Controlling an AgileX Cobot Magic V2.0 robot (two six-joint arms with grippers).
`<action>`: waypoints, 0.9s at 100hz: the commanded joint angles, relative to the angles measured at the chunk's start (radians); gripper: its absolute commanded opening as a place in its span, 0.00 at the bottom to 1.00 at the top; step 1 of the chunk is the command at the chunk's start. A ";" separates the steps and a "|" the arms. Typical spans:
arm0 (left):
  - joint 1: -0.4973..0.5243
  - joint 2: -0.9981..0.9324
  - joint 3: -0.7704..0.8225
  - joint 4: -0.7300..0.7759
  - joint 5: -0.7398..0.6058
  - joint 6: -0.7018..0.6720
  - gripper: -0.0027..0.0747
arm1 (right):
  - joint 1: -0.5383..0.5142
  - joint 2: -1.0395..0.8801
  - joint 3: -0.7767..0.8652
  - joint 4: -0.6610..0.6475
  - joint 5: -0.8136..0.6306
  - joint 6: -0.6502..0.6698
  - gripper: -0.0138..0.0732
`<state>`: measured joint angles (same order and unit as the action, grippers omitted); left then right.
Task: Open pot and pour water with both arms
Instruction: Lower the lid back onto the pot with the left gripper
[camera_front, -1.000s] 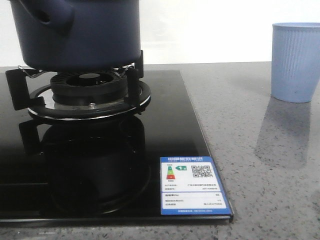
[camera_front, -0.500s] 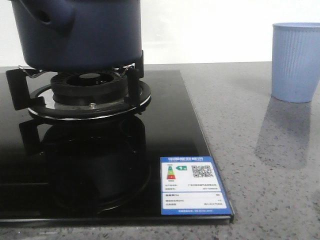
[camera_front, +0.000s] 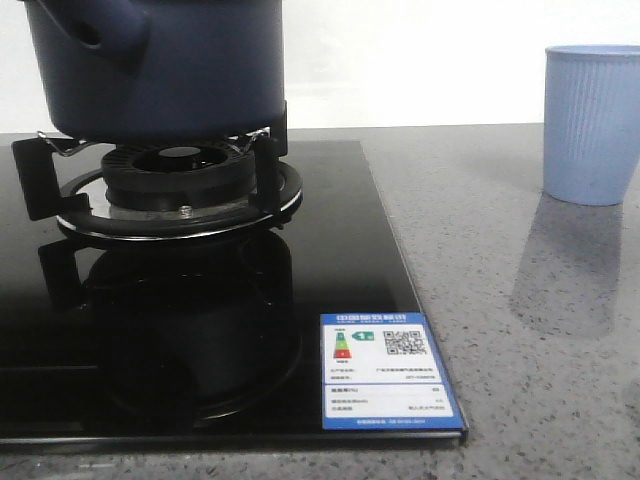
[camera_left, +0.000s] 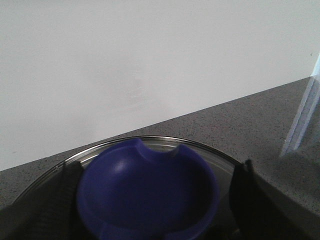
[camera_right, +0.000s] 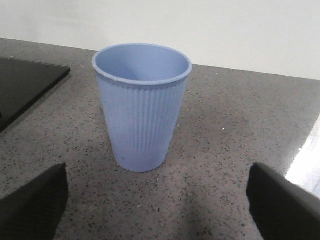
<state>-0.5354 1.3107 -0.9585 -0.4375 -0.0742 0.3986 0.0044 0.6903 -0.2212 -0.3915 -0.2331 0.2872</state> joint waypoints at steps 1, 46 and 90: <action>0.016 -0.037 -0.038 0.005 -0.062 0.001 0.74 | -0.004 -0.004 -0.021 -0.001 -0.064 0.004 0.91; 0.072 -0.240 -0.038 0.006 -0.042 0.001 0.75 | -0.004 -0.004 -0.021 -0.001 -0.068 0.004 0.91; 0.080 -0.383 -0.038 0.018 -0.006 0.001 0.32 | -0.004 -0.004 -0.118 -0.280 -0.352 0.289 0.71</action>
<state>-0.4624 0.9592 -0.9585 -0.4327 -0.0276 0.4004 0.0044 0.6903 -0.2600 -0.5545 -0.4718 0.4887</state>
